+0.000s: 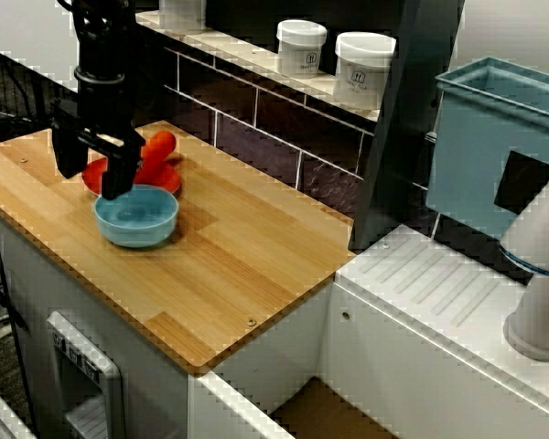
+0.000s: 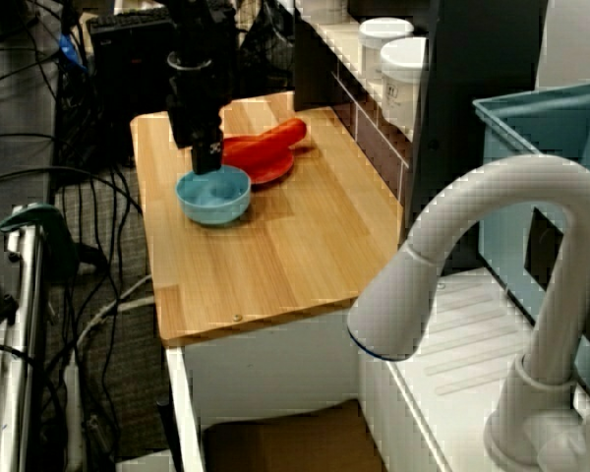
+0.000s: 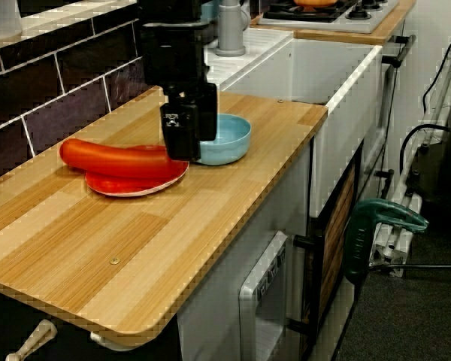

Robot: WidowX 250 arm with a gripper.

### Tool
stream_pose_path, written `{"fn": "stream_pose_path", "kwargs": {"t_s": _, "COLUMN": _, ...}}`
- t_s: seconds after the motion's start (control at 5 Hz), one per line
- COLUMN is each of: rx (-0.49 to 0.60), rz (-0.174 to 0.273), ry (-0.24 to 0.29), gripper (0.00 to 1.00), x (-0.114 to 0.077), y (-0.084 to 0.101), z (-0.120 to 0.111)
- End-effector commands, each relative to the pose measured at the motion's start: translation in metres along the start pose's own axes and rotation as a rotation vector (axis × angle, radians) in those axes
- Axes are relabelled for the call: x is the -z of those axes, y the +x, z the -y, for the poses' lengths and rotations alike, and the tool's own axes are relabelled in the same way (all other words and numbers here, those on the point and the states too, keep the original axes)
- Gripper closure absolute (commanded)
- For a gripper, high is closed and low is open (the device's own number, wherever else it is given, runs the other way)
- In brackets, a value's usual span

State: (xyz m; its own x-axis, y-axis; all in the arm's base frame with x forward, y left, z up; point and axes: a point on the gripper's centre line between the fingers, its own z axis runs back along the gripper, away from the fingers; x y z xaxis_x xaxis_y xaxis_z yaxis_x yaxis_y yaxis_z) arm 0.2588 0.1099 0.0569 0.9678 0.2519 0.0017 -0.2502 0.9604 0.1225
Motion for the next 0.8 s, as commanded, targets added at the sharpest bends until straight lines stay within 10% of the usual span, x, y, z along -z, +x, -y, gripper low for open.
{"fn": "stream_pose_path", "kwargs": {"t_s": 0.0, "rx": 0.008, "rz": 0.067, "ry": -0.034, "gripper": 0.0, "x": -0.038, "y": -0.003, "z": -0.013}}
{"fn": "stream_pose_path", "kwargs": {"t_s": 0.6, "rx": -0.044, "rz": 0.09, "ry": -0.062, "gripper": 0.0, "x": -0.045, "y": 0.025, "z": -0.026}}
